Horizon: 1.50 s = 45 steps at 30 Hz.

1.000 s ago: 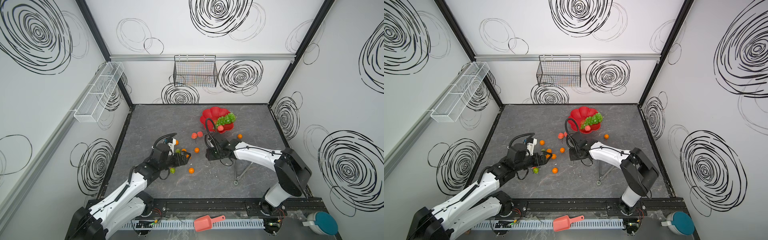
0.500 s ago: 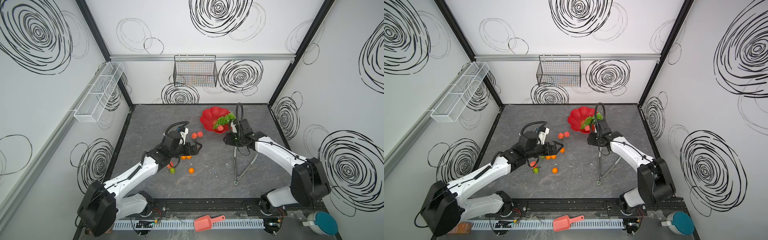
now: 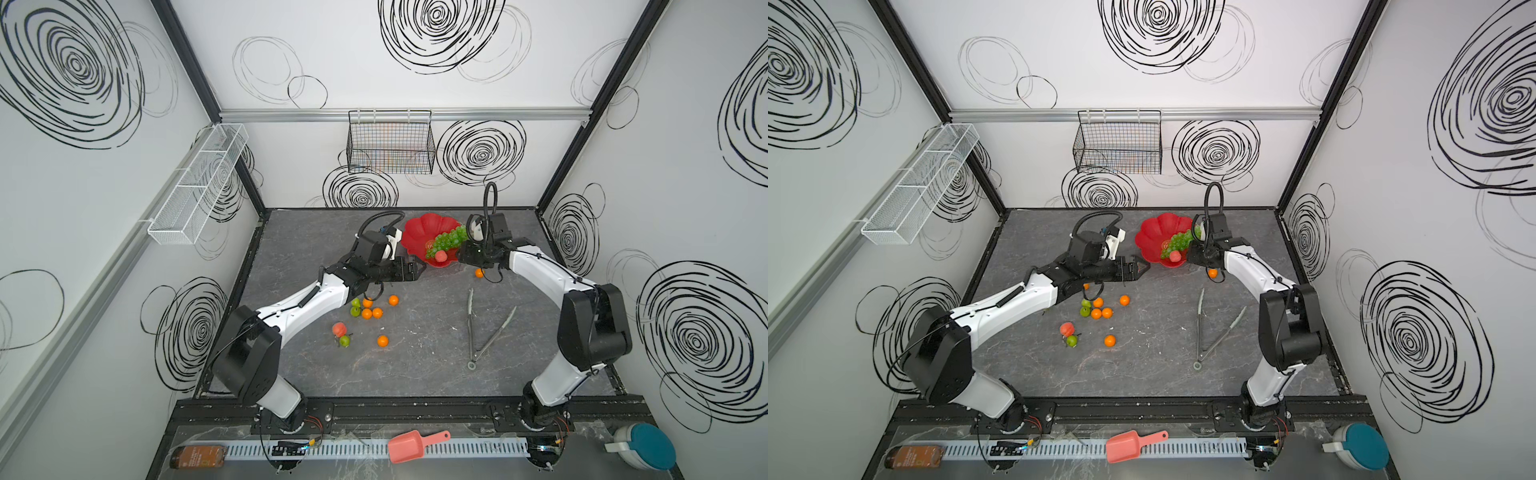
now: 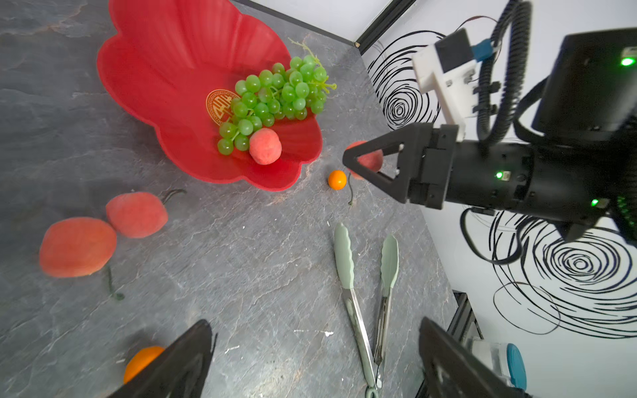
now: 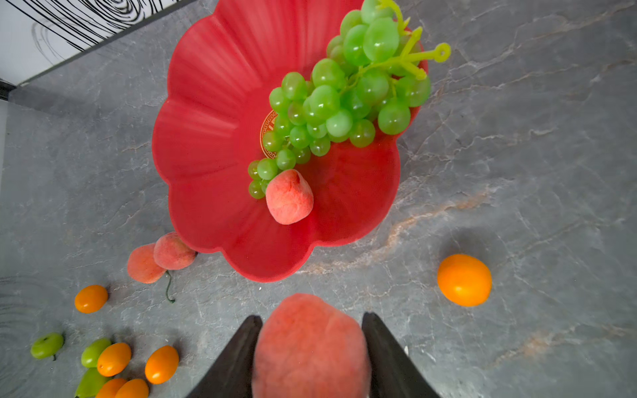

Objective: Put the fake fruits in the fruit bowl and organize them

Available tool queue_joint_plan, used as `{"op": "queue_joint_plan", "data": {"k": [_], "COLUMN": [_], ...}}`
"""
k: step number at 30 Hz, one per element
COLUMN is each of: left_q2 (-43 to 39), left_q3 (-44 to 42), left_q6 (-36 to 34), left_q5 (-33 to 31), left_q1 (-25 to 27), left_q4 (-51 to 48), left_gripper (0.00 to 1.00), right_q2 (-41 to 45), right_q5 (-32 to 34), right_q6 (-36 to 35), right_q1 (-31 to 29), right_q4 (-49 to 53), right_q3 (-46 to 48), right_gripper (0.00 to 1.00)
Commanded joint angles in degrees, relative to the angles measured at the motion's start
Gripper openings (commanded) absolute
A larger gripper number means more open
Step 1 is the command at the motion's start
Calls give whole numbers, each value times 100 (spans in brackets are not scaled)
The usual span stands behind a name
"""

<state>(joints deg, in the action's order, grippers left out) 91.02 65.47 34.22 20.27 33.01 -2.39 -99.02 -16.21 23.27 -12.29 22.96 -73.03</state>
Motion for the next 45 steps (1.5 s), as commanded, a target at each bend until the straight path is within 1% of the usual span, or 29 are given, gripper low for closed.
{"op": "queue_joint_plan", "data": {"k": [1, 4, 8, 12, 20, 27, 30, 36, 40, 45], "left_q2": [327, 631, 836, 881, 946, 937, 935, 850, 662, 123], "left_q3": [496, 767, 702, 611, 615, 627, 625, 608, 574, 411], "left_q6": [-72, -109, -179, -158, -135, -117, -91, -99, -163, -349], "left_q5": [104, 120, 389, 540, 592, 615, 644, 636, 555, 196], "left_q1": [6, -23, -140, -199, -243, -289, -313, -375, -370, -274], "left_q4": [276, 367, 709, 875, 856, 855, 865, 829, 676, 244], "left_gripper": [96, 96, 96, 96, 96, 96, 96, 96, 96, 96], "right_q2": [-325, -676, -1056, -1319, -1751, -2010, -2041, -1882, -1489, -878], "right_q5": [-8, -48, -119, -126, -93, -66, -67, 6, 69, 311], "right_q6": [-180, -222, -236, -241, -248, -269, -270, -287, -272, -320], "right_q1": [43, 61, 61, 62, 71, 78, 78, 78, 67, -7], "right_q4": [206, 278, 362, 389, 454, 570, 602, 702, 677, 694], "right_q3": [-395, -671, -967, -1175, -1500, -1766, -1811, -1855, -1740, -1500], "right_gripper": [49, 49, 49, 49, 50, 56, 59, 60, 61, 64]}}
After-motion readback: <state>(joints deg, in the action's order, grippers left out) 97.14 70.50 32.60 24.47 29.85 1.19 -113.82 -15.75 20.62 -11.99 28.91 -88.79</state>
